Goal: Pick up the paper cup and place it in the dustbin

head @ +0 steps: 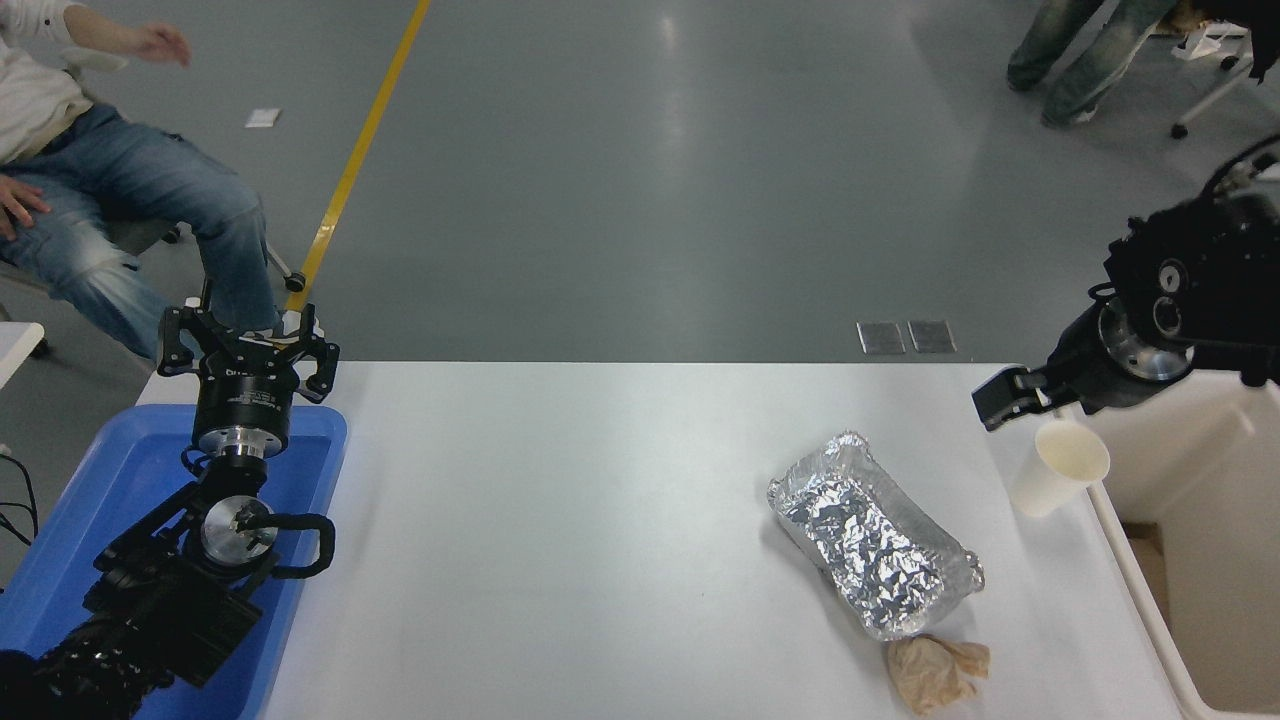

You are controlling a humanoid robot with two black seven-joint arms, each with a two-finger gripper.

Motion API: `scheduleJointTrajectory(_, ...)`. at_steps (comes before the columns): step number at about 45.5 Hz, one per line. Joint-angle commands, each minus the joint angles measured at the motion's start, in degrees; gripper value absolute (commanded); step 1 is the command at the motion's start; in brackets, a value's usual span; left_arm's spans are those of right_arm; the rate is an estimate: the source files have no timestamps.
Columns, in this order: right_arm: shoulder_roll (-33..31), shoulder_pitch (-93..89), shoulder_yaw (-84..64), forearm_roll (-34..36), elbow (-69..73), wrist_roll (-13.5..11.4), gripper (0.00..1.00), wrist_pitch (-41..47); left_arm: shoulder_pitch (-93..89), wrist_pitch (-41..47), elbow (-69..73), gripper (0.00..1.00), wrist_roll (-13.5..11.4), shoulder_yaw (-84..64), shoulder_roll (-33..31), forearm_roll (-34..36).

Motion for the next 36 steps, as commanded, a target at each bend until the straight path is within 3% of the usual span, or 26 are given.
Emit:
scheduleJointTrajectory(1, -3.2, -11.8, 3.0, -2.2, -12.4, 0.1, 1.00, -5.0, 0.0, 0.0, 0.0, 0.99, 0.0, 0.0, 0.0, 0.0)
scheduleJointTrajectory(21, -3.6, -23.6, 15.3, -1.7, -18.1, -0.5, 1.00, -10.5, 0.0, 0.0, 0.0, 0.99, 0.0, 0.0, 0.0, 0.0)
scheduleJointTrajectory(36, -3.3, -28.8, 17.6, -1.6, -21.0, -0.5, 0.80, -12.9, 0.0, 0.0, 0.0, 0.99, 0.0, 0.0, 0.0, 0.0)
